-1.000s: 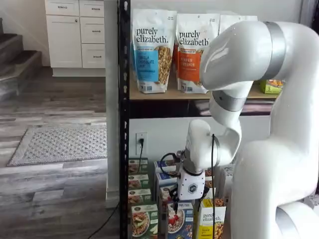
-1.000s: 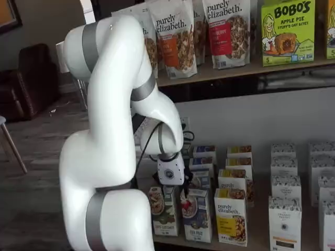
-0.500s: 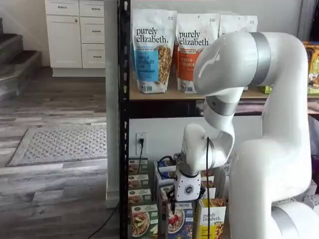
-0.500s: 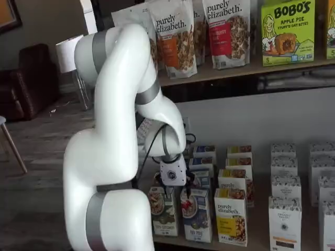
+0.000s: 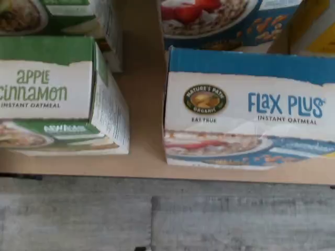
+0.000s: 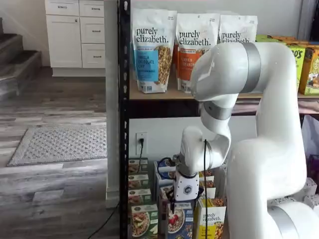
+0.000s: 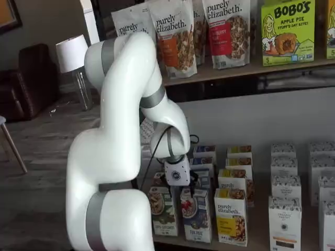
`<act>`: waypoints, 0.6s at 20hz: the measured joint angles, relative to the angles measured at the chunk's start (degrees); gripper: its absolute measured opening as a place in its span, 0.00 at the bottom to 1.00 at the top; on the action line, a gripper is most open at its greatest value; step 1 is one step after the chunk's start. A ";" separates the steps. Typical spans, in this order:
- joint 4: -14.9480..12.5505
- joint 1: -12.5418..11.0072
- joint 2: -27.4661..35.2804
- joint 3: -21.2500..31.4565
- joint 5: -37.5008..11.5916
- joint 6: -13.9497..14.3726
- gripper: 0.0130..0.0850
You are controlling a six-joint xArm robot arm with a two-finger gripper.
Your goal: Pick up the blue and white box that is on the bottom shelf, the second box from the left
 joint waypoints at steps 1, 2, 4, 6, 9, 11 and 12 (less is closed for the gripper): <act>0.43 -0.08 0.72 -0.70 -0.13 -0.50 1.00; 0.73 -0.16 1.28 -1.28 -0.18 -0.86 1.00; 0.77 -0.35 2.25 -2.42 -0.01 -1.09 1.00; 0.94 -0.58 3.38 -3.65 -0.04 -1.46 1.00; 0.91 -1.00 4.97 -5.52 0.03 -1.88 1.00; 1.32 -1.19 5.66 -6.30 -0.07 -2.44 1.00; 1.12 -1.32 5.97 -6.74 0.19 -2.37 1.00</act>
